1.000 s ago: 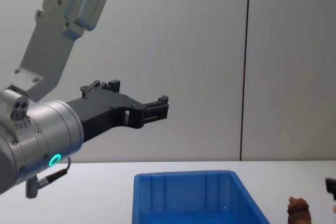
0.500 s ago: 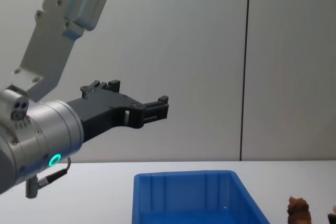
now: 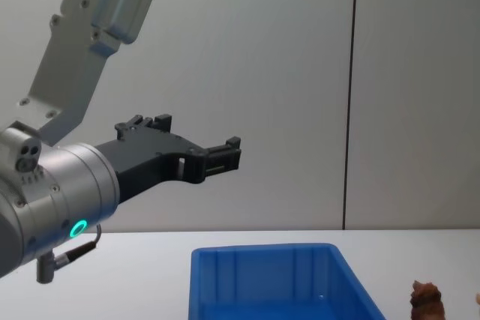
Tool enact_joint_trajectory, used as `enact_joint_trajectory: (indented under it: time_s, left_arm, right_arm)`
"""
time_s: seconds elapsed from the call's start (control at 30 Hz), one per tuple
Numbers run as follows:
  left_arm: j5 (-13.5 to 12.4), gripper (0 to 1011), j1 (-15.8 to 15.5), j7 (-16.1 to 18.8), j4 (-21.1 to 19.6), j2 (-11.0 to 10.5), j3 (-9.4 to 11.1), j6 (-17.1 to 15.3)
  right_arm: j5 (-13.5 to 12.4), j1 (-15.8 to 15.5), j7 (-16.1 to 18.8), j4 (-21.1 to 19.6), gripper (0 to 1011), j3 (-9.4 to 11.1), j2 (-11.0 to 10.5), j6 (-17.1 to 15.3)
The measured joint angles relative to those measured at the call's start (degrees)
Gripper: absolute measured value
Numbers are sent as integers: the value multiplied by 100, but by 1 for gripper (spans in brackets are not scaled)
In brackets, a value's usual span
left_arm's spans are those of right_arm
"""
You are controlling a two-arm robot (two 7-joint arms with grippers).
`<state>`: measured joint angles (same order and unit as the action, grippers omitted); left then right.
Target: Pick up the two dolls from the table and place them into the box.
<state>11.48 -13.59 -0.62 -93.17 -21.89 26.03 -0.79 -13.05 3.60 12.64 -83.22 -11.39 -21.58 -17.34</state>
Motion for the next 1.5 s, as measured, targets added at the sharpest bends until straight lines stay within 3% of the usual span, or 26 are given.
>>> enact_joint_trajectory:
  time_s: [0.3,0.7,1.27,1.5]
  left_arm:
    - [0,1001,0,0,0,0,0,0]
    - [0,1001,0,0,0,0,0,0]
    - [0,1001,0,0,0,0,0,0]
    - [0,1001,0,0,0,0,0,0]
  right_arm:
    - [-25,85,9,147,815,-16,55,-143]
    - [-10,126,-15,112,406,-20,81,-113]
    - [292,227,-179,-206,375,0,96,437]
    - [446,351,-21,-401,375,-23,133,715]
